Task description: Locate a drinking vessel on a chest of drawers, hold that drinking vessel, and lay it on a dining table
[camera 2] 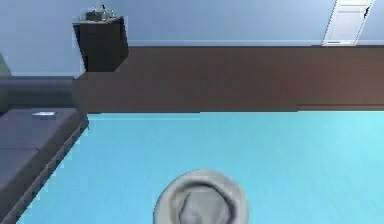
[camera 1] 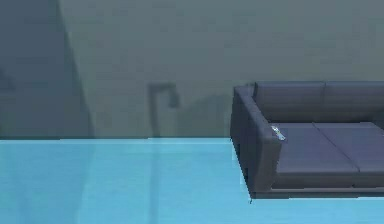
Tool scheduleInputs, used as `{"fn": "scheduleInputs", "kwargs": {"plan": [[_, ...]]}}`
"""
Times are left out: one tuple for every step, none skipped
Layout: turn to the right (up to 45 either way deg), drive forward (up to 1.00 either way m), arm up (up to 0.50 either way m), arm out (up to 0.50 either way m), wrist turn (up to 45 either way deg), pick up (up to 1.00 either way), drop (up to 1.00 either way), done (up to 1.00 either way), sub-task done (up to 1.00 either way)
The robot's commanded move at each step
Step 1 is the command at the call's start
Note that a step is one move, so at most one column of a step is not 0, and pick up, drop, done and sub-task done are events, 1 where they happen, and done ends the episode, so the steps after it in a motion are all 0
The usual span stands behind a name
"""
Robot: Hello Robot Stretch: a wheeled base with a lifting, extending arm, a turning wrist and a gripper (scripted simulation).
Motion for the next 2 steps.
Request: {"fn": "scheduleInputs", "kwargs": {"plan": [[-45.0,0.0,0.0,0.0,0.0,0.0,0.0,0.0,0.0],[-15.0,0.0,0.0,0.0,0.0,0.0,0.0,0.0,0.0]]}}
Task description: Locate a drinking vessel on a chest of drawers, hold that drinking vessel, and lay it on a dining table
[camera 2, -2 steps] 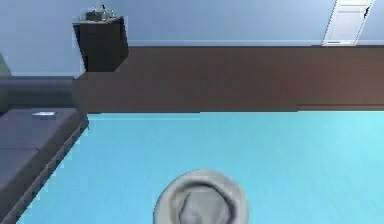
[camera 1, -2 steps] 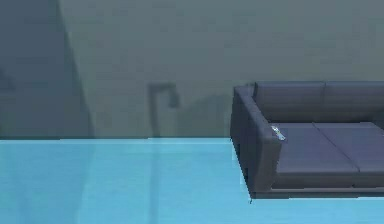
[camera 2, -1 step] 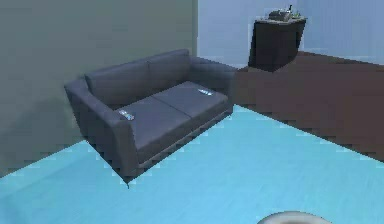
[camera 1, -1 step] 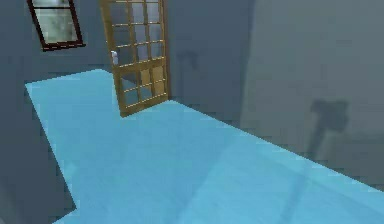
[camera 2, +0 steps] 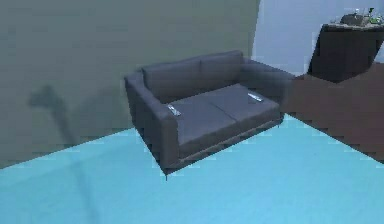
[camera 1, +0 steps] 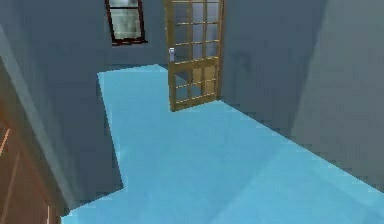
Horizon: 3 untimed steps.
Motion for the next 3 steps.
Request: {"fn": "scheduleInputs", "kwargs": {"plan": [[0.0,0.4,0.0,0.0,0.0,0.0,0.0,0.0,0.0],[-6.0,0.0,0.0,0.0,0.0,0.0,0.0,0.0,0.0],[0.0,1.0,0.0,0.0,0.0,0.0,0.0,0.0,0.0]]}}
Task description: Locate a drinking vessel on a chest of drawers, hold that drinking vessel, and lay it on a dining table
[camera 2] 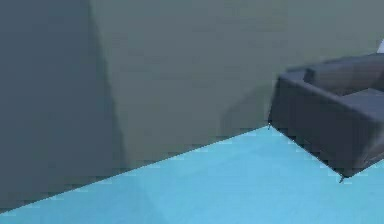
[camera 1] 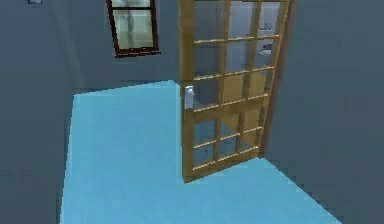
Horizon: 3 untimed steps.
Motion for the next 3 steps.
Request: {"fn": "scheduleInputs", "kwargs": {"plan": [[-21.0,0.0,0.0,0.0,0.0,0.0,0.0,0.0,0.0],[0.0,1.0,0.0,0.0,0.0,0.0,0.0,0.0,0.0],[0.0,0.6,0.0,0.0,0.0,0.0,0.0,0.0,0.0]]}}
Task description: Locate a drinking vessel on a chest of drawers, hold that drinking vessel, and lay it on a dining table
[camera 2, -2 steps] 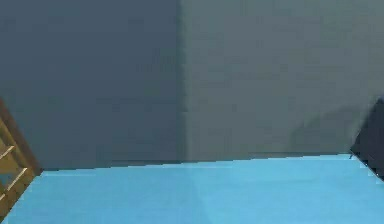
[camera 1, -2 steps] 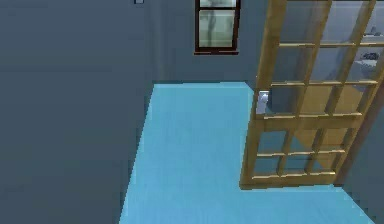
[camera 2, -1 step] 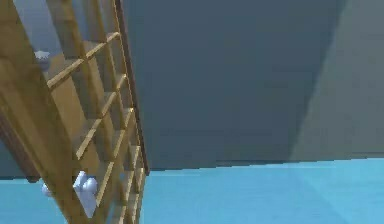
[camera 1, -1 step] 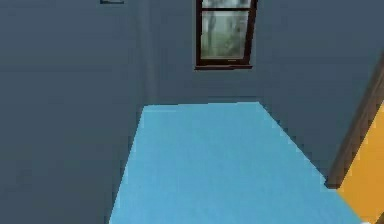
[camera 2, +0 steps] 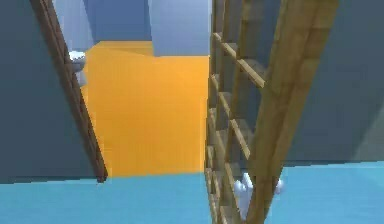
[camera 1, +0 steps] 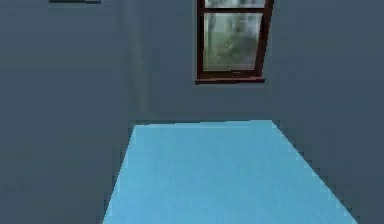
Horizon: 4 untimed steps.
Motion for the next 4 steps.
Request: {"fn": "scheduleInputs", "kwargs": {"plan": [[45.0,0.0,0.0,0.0,0.0,0.0,0.0,0.0,0.0],[12.0,0.0,0.0,0.0,0.0,0.0,0.0,0.0,0.0],[0.0,0.3,0.0,0.0,0.0,0.0,0.0,0.0,0.0],[24.0,0.0,0.0,0.0,0.0,0.0,0.0,0.0,0.0]]}}
